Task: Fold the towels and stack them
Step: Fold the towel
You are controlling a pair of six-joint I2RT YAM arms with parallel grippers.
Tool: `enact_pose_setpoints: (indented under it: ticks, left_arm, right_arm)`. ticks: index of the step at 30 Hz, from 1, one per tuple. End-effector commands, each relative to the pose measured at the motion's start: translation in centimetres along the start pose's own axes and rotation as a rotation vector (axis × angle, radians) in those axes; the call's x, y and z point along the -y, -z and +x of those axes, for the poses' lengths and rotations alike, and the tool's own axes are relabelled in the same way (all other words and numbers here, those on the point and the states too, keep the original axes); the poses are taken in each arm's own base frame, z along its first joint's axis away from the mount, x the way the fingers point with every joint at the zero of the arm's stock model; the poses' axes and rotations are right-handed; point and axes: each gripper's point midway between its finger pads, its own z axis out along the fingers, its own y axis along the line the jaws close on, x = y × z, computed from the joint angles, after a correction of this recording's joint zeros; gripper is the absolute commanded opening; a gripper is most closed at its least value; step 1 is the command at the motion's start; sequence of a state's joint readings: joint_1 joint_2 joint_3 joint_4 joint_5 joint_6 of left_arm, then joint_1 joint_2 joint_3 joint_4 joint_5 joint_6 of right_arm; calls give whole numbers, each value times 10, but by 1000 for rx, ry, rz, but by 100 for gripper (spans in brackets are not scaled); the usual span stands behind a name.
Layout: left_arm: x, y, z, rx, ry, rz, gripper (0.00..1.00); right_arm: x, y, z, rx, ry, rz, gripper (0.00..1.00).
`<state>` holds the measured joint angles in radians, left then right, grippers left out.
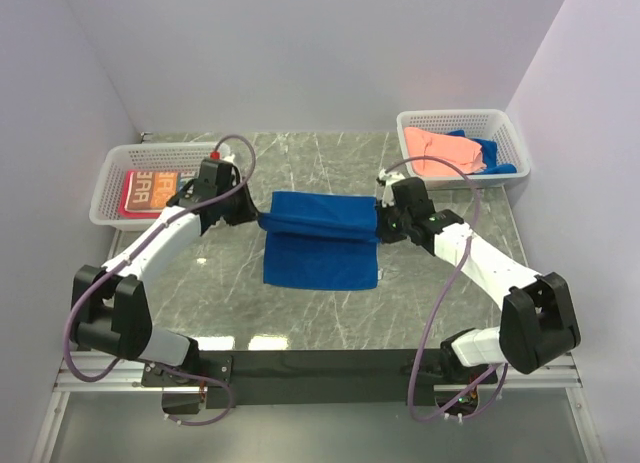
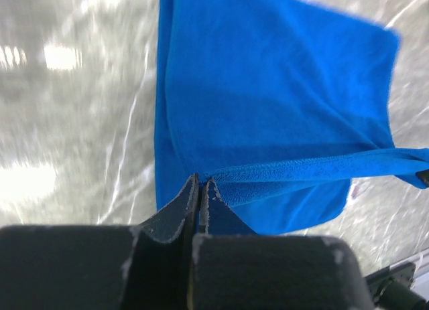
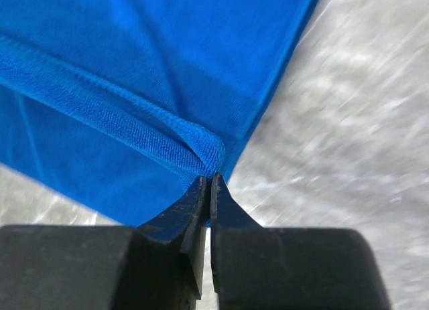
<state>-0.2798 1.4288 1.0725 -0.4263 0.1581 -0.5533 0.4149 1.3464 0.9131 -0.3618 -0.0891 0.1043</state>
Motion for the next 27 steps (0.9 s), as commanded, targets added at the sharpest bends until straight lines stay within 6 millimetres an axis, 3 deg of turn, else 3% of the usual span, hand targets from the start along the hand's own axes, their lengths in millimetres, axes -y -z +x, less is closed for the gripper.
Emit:
enact_pose_setpoints:
  ticks: [1, 3, 5, 10, 13, 17, 18, 21, 24, 27]
  left_arm:
    - [-12, -2, 19, -10, 23, -35, 1]
    - [-15, -7, 36, -44, 27, -34, 1]
    - [-15, -12, 51, -72, 25, -34, 1]
    - [-14, -18, 99, -162, 28, -29, 7]
    - [-24, -13, 120, -177, 45, -65, 18]
    - [-32, 7, 119, -107, 78, -87, 44]
    - [-37, 11, 118, -84, 83, -104, 57]
    - [-36, 26, 114, -41, 99, -95, 78]
    - [-48, 33, 104, 15, 101, -166, 90]
    - [-50, 35, 101, 19, 95, -187, 93]
  right_arm:
    - [-15, 3, 31, -98, -65, -52, 13]
    - [-20, 0, 51, -163, -107, -69, 18]
    - [-36, 3, 61, -194, -145, -137, 34]
    - [-62, 24, 81, -191, -196, -256, 46]
    - [-67, 35, 84, -164, -220, -265, 52]
    - [-56, 36, 67, -30, -271, -204, 59]
    - [-56, 36, 64, -10, -270, -204, 59]
    - [-55, 29, 47, 31, -250, -195, 59]
    - [-48, 13, 32, 28, -157, -152, 59]
    - [-35, -7, 21, -4, -99, -95, 59]
